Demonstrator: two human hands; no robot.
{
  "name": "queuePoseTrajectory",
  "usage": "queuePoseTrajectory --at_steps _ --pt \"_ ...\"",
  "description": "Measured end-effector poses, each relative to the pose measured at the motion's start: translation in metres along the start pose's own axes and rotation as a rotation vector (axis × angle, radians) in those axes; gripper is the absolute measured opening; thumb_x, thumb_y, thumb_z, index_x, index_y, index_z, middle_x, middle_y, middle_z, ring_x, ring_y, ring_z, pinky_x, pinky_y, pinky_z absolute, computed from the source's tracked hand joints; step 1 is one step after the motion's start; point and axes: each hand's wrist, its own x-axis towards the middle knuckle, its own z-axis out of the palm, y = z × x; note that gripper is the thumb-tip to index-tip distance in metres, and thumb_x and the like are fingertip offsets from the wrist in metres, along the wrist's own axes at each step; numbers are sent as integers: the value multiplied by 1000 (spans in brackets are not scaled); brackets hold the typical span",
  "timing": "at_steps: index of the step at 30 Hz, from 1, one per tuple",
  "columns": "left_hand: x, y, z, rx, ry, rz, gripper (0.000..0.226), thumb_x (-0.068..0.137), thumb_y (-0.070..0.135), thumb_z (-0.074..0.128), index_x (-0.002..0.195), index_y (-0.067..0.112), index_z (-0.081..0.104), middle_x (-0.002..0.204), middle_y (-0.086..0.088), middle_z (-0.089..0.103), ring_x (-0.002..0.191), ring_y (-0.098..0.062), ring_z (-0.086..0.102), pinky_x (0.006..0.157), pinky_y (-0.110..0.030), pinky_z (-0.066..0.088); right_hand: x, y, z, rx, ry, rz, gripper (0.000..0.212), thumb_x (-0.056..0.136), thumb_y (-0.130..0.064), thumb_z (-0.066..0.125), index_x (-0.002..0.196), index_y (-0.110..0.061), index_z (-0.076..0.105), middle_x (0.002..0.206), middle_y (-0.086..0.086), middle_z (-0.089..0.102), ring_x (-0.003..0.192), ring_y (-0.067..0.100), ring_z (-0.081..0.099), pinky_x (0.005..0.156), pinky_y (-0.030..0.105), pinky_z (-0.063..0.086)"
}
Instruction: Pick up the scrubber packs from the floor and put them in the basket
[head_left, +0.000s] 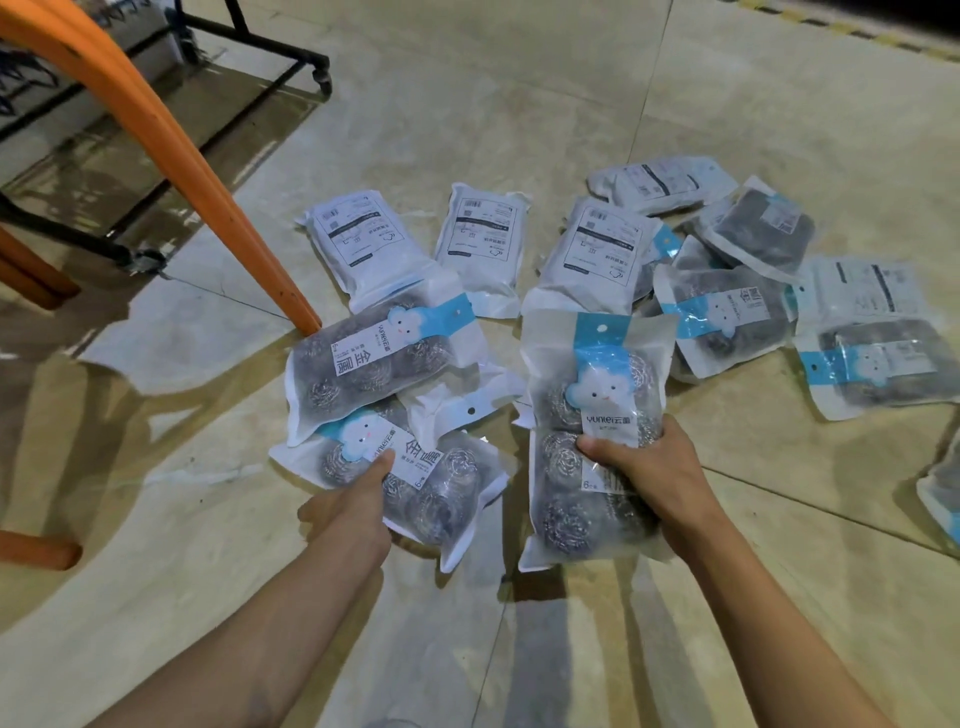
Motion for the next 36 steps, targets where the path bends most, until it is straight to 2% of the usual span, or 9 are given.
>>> queuePoseTrajectory --at_steps 3,7,10,15,20,23,29,32,36 --pt "-26 15 3 -61 1 -42 80 41 25 104 109 7 65 102 -13 75 86 -35 75 79 -51 63 -4 -3 5 35 6 2 78 57 -30 100 124 -13 63 106 3 80 90 20 79 84 46 64" --pt "-44 23 0 -74 -87 -79 56 60 13 92 110 6 68 99 -15 78 86 -35 77 85 -56 61 -9 -4 8 88 22 -6 89 47 -41 97 124 -13 64 106 3 80 92 21 79 87 48 63" --pt "-67 27 -11 -120 -160 -73 64 63 8 86 124 5 67 107 -16 78 94 -36 76 87 -55 60 -11 -6 9 107 44 -22 88 48 -44 97 124 -17 65 107 1 80 93 19 79 89 48 63" --pt "-134 34 -46 -155 -121 3 39 85 -1 73 123 3 65 105 -20 76 85 -32 74 63 -38 61 -26 -21 14 146 79 -38 86 51 -49 96 126 -24 62 113 -2 78 99 16 77 90 48 62" --pt "-223 77 -72 -104 -309 185 37 92 -1 67 128 8 68 111 -15 78 95 -32 77 62 -35 63 -73 -69 11 139 92 -4 79 50 -51 92 119 -27 61 106 -6 78 94 12 77 86 46 63" --pt "-278 133 -81 -1 -409 303 42 82 6 73 124 11 69 112 -12 78 91 -23 78 65 -31 63 -114 -124 -9 161 69 22 66 63 -37 97 119 -25 62 104 -7 79 91 11 77 84 42 61" --pt "-437 273 -93 279 -592 397 62 63 8 87 122 6 69 110 -15 78 94 -33 77 73 -37 65 -217 -291 -87 223 53 31 38 82 -21 85 112 -25 63 96 -10 80 83 7 77 70 25 56" --pt "-545 347 -90 361 -671 440 72 51 17 96 118 10 69 106 -14 79 92 -35 77 72 -40 65 -274 -397 -136 241 67 14 33 88 -16 78 117 -23 64 102 -3 80 89 13 77 74 27 57" --pt "-695 436 -83 375 -774 525 56 65 2 90 116 10 67 103 -13 80 91 -36 77 80 -49 62 -349 -533 -208 273 162 -38 34 88 -18 78 118 -25 65 102 -5 80 95 17 77 81 35 59"
